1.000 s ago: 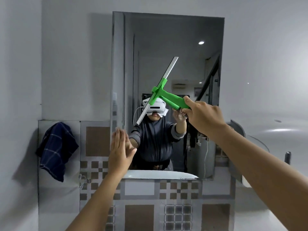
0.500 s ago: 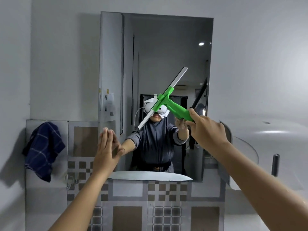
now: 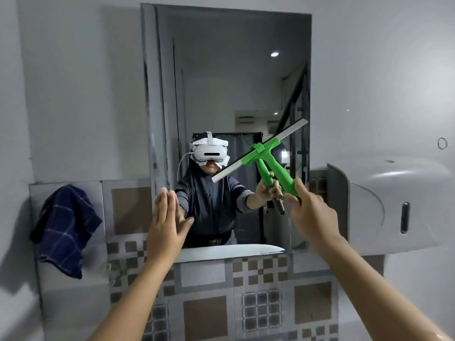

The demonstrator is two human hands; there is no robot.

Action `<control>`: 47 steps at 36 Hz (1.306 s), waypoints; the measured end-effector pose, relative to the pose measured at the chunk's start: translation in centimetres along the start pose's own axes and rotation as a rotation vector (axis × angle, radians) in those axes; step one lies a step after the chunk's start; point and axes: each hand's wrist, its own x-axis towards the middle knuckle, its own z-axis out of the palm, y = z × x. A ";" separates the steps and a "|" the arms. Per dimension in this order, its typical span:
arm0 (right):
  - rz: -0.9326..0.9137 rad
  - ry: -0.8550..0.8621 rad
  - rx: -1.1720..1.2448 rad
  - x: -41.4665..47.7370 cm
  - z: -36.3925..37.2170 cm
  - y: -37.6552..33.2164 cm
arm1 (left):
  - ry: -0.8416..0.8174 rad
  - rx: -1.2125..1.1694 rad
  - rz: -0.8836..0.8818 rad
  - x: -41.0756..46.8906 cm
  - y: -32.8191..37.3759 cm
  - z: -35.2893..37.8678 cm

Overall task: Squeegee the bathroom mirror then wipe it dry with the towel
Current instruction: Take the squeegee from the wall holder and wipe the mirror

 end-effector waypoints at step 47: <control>0.316 0.079 0.596 -5.8 8.7 -18.4 | -0.125 -0.048 0.142 -3.1 -3.6 0.1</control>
